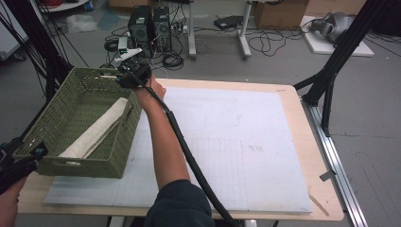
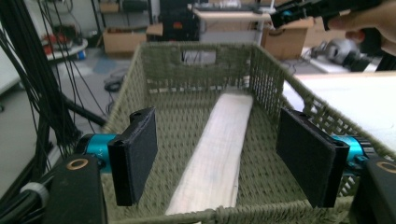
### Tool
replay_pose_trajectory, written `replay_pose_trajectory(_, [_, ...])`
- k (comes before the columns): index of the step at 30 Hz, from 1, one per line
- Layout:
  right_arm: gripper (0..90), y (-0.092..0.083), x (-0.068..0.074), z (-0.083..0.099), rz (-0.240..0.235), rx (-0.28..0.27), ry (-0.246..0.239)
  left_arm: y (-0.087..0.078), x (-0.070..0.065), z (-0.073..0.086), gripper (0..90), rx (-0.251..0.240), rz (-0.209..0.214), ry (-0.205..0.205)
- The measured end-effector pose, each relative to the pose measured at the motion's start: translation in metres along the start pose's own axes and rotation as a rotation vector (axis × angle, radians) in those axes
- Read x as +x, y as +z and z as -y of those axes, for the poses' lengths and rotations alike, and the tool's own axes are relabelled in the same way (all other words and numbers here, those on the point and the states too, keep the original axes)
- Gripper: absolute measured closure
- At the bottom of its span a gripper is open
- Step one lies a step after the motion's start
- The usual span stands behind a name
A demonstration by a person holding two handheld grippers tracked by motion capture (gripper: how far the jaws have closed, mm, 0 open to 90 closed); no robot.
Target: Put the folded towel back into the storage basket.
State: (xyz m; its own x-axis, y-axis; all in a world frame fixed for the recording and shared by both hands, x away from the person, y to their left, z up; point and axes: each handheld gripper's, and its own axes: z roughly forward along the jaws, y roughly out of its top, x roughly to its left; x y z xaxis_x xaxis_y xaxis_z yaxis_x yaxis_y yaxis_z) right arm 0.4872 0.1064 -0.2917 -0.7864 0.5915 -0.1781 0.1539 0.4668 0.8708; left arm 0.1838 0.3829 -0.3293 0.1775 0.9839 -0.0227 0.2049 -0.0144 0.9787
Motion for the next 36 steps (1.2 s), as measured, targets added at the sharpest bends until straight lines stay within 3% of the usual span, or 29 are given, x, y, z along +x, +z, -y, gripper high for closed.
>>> replay_pose_trajectory(5, [49.5, -0.032, -0.012, 0.004, -0.059, -0.049, 0.035, 0.001, -0.007, -0.003, 29.0, -0.022, 0.075, 0.002])
replay_pose_trajectory(8, [46.9, -0.051, -0.019, 0.012, -0.099, -0.053, 0.049, 0.007, -0.019, -0.005, 20.9, -0.026, 0.124, -0.019])
replay_pose_trajectory(13, [35.2, -0.085, -0.036, 0.023, -0.129, -0.048, 0.074, 0.021, -0.044, -0.013, 19.5, -0.063, 0.251, -0.021])
replay_pose_trajectory(18, [22.1, -0.118, -0.055, 0.044, -0.125, -0.049, 0.122, 0.036, -0.07, -0.021, 19.4, -0.074, 0.335, -0.005])
replay_pose_trajectory(24, [20.8, -0.16, -0.07, 0.076, -0.095, -0.021, 0.133, 0.054, -0.1, -0.024, 19.9, -0.089, 0.438, -0.016])
replay_pose_trajectory(28, [19.6, -0.192, -0.075, 0.102, -0.073, -0.023, 0.144, 0.067, -0.125, -0.021, 19.9, -0.145, 0.5, -0.008])
replay_pose_trajectory(31, [19.4, -0.215, -0.078, 0.124, -0.054, -0.013, 0.152, 0.078, -0.146, -0.02, 20.1, -0.097, 0.534, 0.023])
replay_pose_trajectory(36, [17.9, -0.254, -0.082, 0.161, -0.027, -0.041, 0.214, 0.097, -0.177, -0.015, 18.5, -0.052, 0.604, 0.037])
